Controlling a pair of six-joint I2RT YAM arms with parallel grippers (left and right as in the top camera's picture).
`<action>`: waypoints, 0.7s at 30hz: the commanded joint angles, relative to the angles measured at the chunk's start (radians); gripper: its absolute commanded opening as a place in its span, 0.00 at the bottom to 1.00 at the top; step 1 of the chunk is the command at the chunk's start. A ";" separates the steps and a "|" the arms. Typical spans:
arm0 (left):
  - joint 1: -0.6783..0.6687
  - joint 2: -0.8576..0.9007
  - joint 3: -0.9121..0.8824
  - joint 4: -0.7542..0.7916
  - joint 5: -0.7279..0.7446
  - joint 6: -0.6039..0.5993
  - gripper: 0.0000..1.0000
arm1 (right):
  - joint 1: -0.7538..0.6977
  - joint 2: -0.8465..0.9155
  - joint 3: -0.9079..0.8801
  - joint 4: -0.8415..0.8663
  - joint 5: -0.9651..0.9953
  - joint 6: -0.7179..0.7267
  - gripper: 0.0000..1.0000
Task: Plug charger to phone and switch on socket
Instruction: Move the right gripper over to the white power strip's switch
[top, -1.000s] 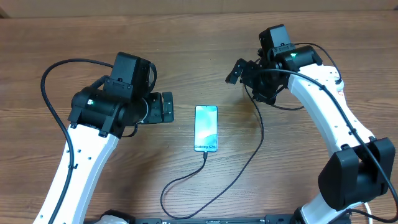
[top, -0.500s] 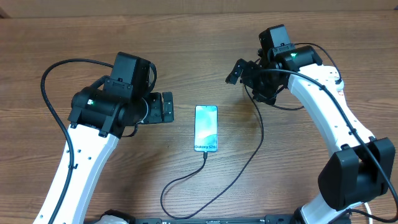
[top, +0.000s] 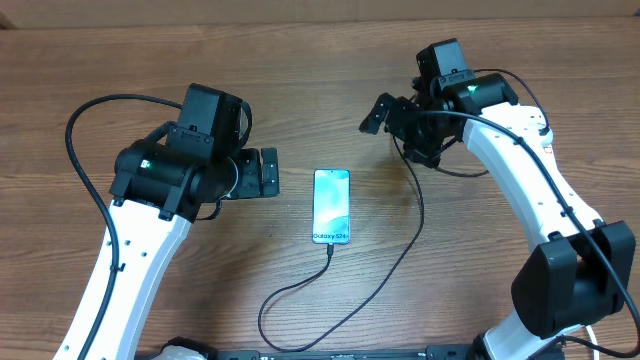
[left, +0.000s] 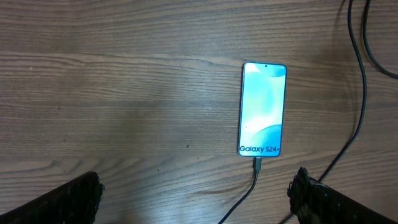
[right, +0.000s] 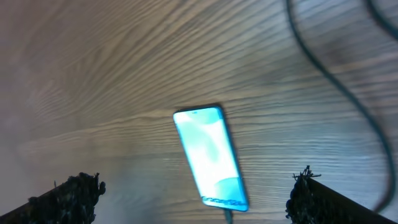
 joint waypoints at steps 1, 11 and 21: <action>0.007 0.007 0.021 0.001 -0.016 0.023 0.99 | -0.001 -0.023 0.009 0.042 -0.130 -0.005 1.00; 0.007 0.007 0.021 0.001 -0.016 0.023 0.99 | -0.011 -0.023 0.070 0.080 -0.206 -0.005 1.00; 0.007 0.007 0.021 0.001 -0.016 0.023 0.99 | -0.142 -0.023 0.293 -0.134 -0.086 -0.036 1.00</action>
